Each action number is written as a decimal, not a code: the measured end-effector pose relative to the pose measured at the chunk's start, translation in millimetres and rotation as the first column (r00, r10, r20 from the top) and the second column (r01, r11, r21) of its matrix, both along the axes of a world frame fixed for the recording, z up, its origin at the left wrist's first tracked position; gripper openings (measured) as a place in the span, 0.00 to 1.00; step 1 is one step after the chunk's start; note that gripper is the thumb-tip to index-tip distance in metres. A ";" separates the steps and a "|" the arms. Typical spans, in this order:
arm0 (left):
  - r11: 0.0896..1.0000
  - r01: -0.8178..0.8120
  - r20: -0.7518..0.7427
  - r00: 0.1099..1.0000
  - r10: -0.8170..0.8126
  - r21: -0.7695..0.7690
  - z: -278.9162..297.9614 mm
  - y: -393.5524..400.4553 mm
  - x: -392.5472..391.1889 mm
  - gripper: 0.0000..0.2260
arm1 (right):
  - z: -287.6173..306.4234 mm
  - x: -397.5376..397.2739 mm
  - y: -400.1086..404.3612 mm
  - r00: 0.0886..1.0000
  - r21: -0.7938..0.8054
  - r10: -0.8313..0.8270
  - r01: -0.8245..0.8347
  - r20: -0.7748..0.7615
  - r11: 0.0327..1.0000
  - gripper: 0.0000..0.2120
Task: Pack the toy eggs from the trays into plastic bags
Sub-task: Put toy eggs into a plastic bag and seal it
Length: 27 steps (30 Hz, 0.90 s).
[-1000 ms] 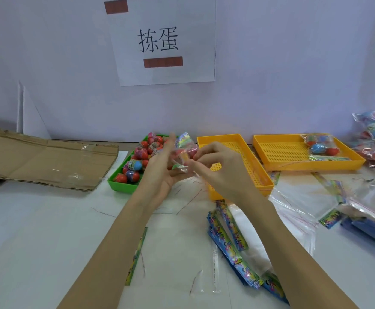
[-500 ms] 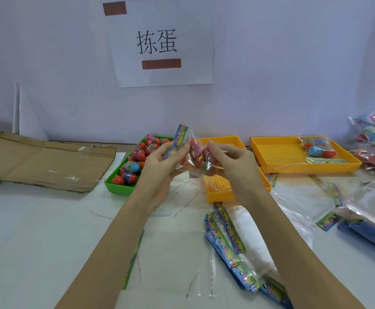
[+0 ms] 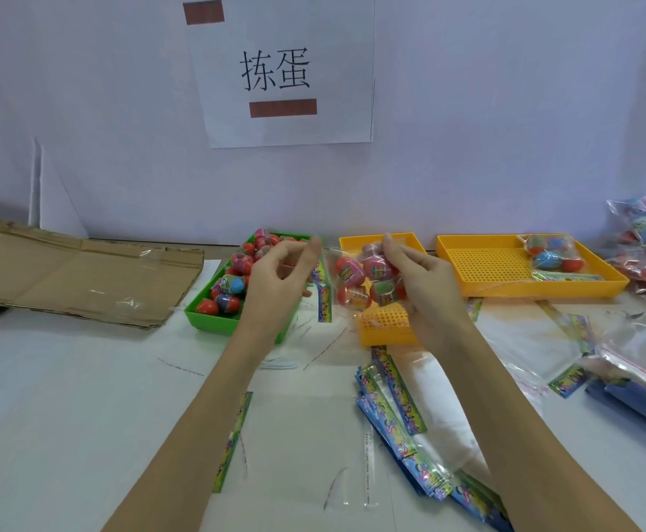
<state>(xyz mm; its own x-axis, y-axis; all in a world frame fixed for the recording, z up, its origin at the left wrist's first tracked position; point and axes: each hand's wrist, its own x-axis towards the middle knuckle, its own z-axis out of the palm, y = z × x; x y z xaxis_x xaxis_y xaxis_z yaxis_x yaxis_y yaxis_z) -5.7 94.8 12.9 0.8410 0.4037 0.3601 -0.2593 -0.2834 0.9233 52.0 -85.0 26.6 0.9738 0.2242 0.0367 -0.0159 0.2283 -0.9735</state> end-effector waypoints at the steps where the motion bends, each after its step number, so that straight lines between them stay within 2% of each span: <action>1: 0.999 0.024 -0.016 1.000 -0.023 0.034 -1.1 -2.1 0.0 0.19 | -0.4 -0.3 1.8 1.000 -0.020 0.019 -0.019 0.003 1.000 0.13; 5: 0.999 -0.007 0.022 1.000 0.006 0.032 -2.1 -2.6 -1.0 0.14 | -0.1 -3.0 6.3 0.999 -0.046 0.033 -0.032 0.017 0.998 0.14; 9: 0.997 -0.069 0.099 0.993 0.065 0.041 -2.4 -5.2 0.5 0.13 | -0.9 -7.3 12.4 0.998 -0.005 0.045 -0.045 0.035 0.999 0.14; 15: 0.973 -0.222 0.167 0.963 0.210 0.058 -4.2 0.2 -1.8 0.09 | -2.3 -7.2 9.7 0.958 -0.105 0.287 -0.285 0.009 0.953 0.17; 19: 0.949 -0.292 0.170 0.947 0.271 0.114 -8.0 1.9 0.1 0.15 | -5.2 -7.1 11.8 0.970 -0.157 0.227 -0.212 0.082 0.965 0.13; 21: 0.943 -0.310 0.157 0.944 0.291 0.118 -7.8 -0.3 0.6 0.15 | -5.2 -6.6 10.9 0.969 -0.208 0.205 -0.174 0.139 0.962 0.11; 24: 0.968 -0.235 0.096 0.969 0.227 0.085 -4.9 0.9 1.0 0.10 | -5.3 -4.2 7.2 0.934 -0.384 0.207 -0.084 0.290 0.919 0.14; 26: 0.996 -0.075 -0.002 0.997 0.075 0.040 -2.0 4.6 -0.1 0.18 | -5.3 -5.3 6.6 0.888 -0.480 0.297 -0.102 0.351 0.872 0.18; 27: 1.000 0.010 -0.057 0.998 -0.009 0.015 -1.6 6.2 -0.4 0.19 | -5.7 -6.1 7.4 0.871 -0.500 0.322 -0.105 0.371 0.859 0.20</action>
<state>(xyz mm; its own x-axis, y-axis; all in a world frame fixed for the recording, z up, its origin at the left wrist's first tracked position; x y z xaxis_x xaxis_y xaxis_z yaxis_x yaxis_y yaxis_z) -6.1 101.1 11.4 0.8639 0.3908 0.3178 -0.2094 -0.2952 0.9322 46.0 -77.6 20.9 0.8073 0.5209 0.2774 0.4292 -0.1956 -0.8818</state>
